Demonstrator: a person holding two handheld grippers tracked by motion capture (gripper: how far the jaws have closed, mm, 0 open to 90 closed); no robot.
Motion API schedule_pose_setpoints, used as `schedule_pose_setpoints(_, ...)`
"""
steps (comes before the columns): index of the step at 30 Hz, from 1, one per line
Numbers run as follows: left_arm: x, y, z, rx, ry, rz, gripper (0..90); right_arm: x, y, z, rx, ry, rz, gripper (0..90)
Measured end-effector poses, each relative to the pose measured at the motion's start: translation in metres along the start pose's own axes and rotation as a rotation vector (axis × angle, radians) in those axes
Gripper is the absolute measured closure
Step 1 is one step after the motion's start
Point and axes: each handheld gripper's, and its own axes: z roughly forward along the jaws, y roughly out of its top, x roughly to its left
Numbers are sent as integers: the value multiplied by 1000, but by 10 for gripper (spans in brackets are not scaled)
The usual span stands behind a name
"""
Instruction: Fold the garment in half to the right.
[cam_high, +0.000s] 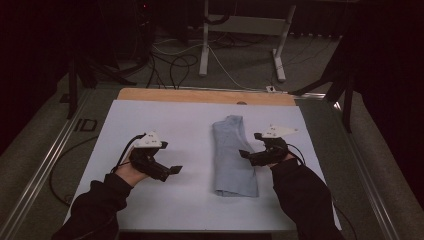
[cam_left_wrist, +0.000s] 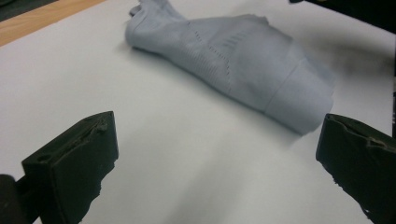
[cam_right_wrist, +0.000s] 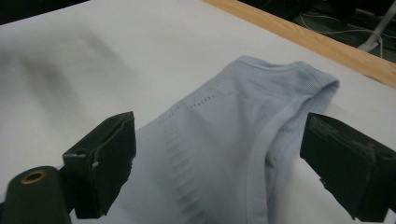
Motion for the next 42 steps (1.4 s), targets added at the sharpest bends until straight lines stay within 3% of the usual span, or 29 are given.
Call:
schedule_pose_setpoints(14,5,-48,-29,8,44,-18,0,-3,-36,-25,-4,-47,47,105)
schedule_pose_setpoints(19,9,-67,-37,16,71,-40,0,-3,-57,-35,-6,-69,86,105)
schedule_pose_setpoints(28,15,-100,-44,10,113,-115,0,-3,-81,-41,2,-91,142,105)
schedule_pose_setpoints(38,14,-126,-54,5,170,-152,0,3,-95,-42,22,-99,116,105)
schedule_pose_setpoints(42,11,-134,-58,21,193,-143,0,7,-100,-44,31,-105,115,106)
